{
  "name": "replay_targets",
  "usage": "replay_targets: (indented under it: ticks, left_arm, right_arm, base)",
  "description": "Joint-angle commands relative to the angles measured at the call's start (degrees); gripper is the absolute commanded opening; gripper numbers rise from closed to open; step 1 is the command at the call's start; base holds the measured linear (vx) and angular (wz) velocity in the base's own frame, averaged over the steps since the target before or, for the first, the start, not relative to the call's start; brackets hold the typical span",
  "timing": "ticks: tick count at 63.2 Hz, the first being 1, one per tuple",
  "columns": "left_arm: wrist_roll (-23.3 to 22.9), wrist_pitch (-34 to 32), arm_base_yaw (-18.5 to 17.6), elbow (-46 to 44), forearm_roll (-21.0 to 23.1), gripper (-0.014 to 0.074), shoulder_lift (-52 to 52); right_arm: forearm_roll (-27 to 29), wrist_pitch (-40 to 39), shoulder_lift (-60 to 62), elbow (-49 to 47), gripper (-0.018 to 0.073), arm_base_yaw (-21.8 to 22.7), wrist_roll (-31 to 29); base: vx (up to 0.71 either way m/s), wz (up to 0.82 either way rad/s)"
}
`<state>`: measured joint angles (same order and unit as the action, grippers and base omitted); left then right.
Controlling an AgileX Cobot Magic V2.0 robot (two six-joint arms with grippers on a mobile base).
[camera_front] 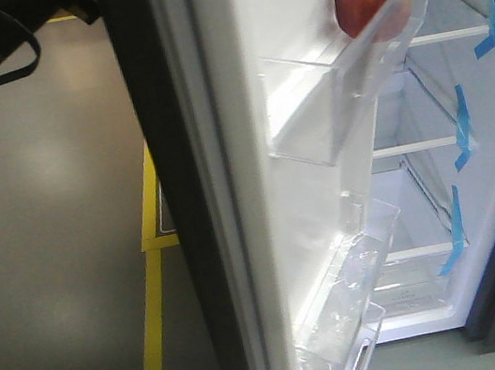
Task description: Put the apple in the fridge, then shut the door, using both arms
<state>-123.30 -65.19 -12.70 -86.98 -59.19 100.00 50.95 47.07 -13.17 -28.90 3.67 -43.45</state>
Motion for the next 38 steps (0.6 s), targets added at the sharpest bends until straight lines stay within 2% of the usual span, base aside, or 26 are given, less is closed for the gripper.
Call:
replay_targets:
  ticks: [1,5,11,26,33,38]
  left_arm:
    - [-0.04,-10.04,-5.96,-1.82,-2.49,0.0365,-2.8]
    - [-0.04,-8.69,-8.94,-1.82,-3.8,0.0365,-2.8]
    - [-0.03,-6.23,-11.19,-1.82,-4.75,0.0365,-2.8]
    - [0.02,-4.06,-10.24,-1.82,-4.68,0.0365,-2.8]
    - [0.02,-4.72,-8.52,-1.82,-5.63,0.0365,-2.8]
    - [0.02,-4.72,-6.82,-1.82,-6.83,0.0365,-2.8]
  right_arm:
    - [2.27,-2.98,-0.61,-1.42,0.0422,0.21,-0.14]
    - [2.6,-2.56,-0.61,-1.42,0.0423,0.21,-0.14]
    - [4.26,-0.86,-0.61,-1.42,0.0422,0.21,-0.14]
    - [5.02,5.15,-0.61,-1.42,0.0422,0.21,-0.32]
    - [3.0,0.57,-0.61,-1.42,0.0422,0.21,-0.32]
    - [0.61,-7.9,-1.12,-1.47,0.0422,0.28,-0.32]
  base:
    - [0.0,0.0]
    - [0.0,0.0]
    - [0.0,0.0]
    - [0.0,0.0]
    - [0.0,0.0]
    - [0.0,0.0]
